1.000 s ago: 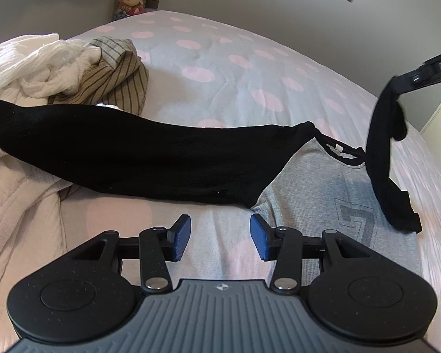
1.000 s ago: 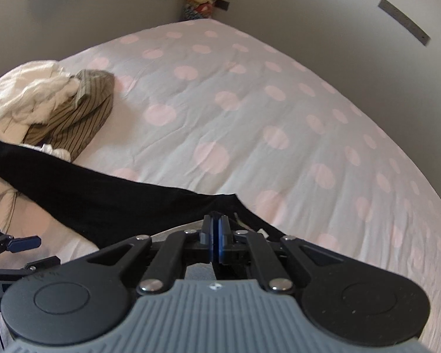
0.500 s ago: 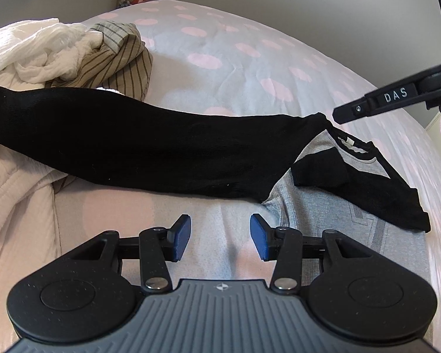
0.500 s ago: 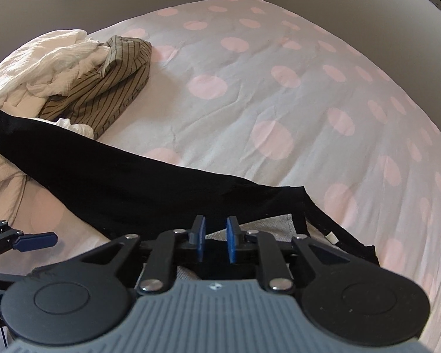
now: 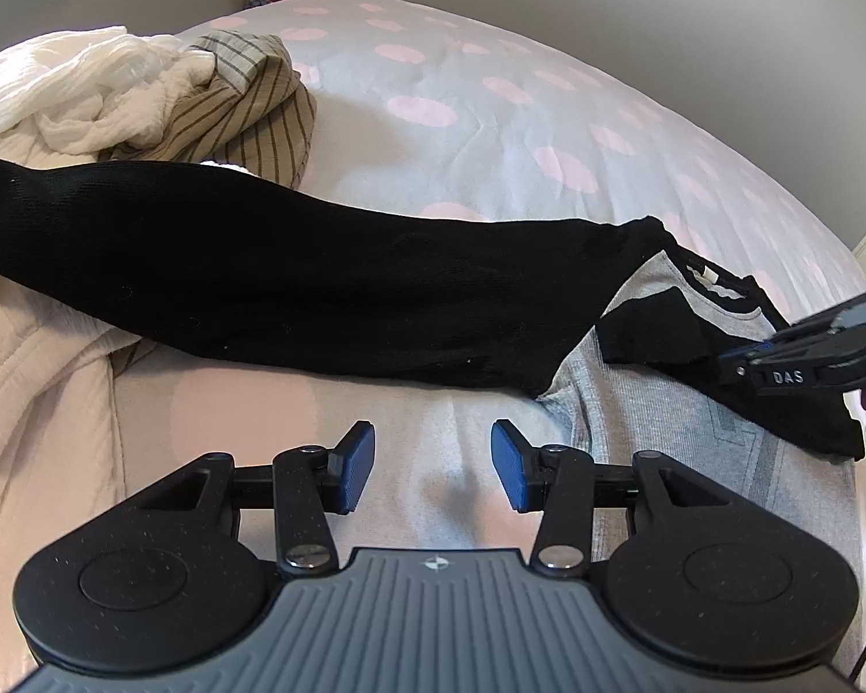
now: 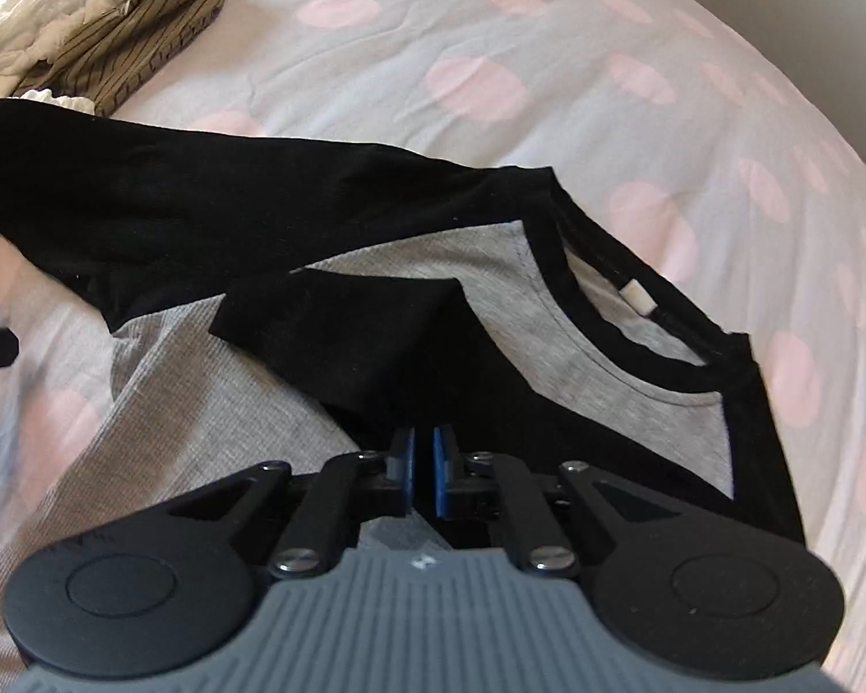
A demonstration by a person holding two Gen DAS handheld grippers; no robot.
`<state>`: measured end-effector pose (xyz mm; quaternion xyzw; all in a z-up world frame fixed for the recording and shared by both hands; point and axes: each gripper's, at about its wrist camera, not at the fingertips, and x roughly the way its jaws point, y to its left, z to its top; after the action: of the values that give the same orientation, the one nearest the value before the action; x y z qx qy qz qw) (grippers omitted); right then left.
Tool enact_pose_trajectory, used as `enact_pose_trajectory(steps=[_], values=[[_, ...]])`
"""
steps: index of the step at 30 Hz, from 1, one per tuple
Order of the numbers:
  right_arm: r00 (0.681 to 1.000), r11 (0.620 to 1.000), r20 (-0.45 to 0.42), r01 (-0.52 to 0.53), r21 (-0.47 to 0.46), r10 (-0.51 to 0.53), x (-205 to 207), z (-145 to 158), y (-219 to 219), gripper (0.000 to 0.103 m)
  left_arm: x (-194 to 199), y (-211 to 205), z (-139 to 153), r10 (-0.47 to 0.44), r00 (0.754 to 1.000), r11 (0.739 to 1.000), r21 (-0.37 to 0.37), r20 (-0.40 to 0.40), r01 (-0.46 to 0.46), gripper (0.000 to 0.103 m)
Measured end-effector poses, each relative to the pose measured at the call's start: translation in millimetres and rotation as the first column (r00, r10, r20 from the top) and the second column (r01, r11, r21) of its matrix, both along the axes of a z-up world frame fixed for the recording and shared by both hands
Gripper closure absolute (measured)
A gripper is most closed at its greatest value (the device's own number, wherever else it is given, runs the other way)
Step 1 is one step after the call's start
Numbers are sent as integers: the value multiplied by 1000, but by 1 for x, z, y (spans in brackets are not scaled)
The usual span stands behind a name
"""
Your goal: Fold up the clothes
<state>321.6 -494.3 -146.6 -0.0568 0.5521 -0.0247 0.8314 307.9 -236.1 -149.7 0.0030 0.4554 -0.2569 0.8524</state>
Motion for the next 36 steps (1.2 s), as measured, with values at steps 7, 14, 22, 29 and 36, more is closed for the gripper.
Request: enact_pose_trajectory(steps=[7, 14, 22, 29, 36], values=[[991, 998, 134, 6, 69, -16, 38, 16, 4, 94, 2, -2, -6, -5, 1000, 1000, 15, -3, 5, 61], [983, 992, 184, -10, 127, -13, 41, 29, 6, 93, 5, -1, -7, 0, 1000, 1000, 12, -4, 0, 61], [978, 990, 171, -129, 57, 118, 25, 5, 26, 87, 3, -4, -5, -14, 1000, 1000, 13, -2, 14, 61], [958, 978, 205, -207, 2, 203, 38, 1, 43, 72, 5, -4, -8, -11, 1000, 1000, 10, -16, 11, 61], [967, 987, 208, -159, 31, 149, 37, 1, 39, 95, 7, -2, -10, -5, 1000, 1000, -4, -22, 5, 61]])
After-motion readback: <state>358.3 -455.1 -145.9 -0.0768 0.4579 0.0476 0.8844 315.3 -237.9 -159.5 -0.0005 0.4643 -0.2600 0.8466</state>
